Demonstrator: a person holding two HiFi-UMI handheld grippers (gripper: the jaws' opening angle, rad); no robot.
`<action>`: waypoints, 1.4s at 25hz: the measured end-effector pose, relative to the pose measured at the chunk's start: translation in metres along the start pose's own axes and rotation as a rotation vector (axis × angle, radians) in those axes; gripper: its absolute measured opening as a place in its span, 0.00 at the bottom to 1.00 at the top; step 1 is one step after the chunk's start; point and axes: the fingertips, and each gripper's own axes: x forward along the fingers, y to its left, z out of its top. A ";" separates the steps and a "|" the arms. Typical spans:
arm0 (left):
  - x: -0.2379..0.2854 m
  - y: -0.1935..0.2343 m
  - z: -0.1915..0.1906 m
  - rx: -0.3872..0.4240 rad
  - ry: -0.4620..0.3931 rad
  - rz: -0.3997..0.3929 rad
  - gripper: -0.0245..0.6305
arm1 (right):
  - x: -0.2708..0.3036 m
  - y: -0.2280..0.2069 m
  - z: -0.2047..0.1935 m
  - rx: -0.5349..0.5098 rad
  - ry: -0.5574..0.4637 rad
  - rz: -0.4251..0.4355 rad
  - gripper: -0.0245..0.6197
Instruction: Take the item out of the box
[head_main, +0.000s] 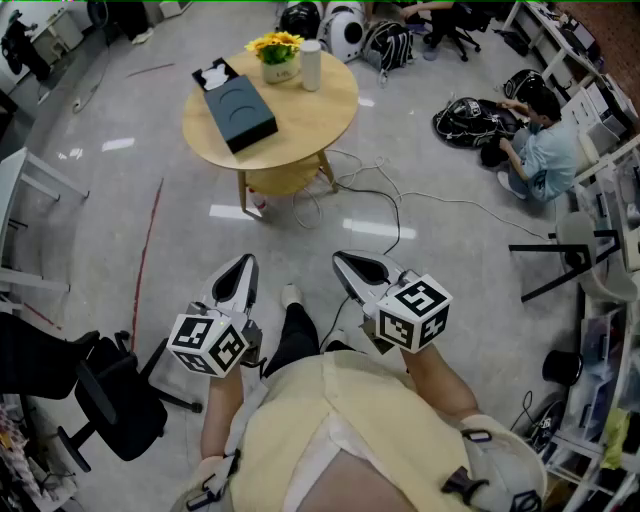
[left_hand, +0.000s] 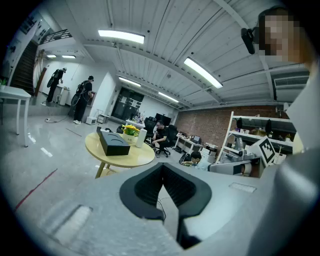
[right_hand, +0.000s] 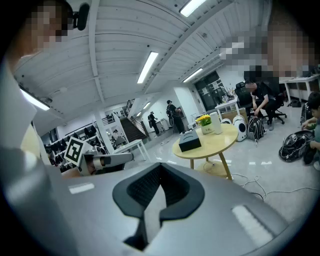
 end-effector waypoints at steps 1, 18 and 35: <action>0.000 0.003 -0.001 0.012 0.005 0.003 0.04 | 0.004 0.000 -0.001 0.000 0.006 0.000 0.04; 0.037 0.088 0.021 0.081 0.063 0.003 0.04 | 0.100 -0.011 0.026 0.039 0.056 0.023 0.04; 0.090 0.202 0.072 0.176 0.123 -0.004 0.10 | 0.227 -0.025 0.065 0.015 0.128 0.024 0.04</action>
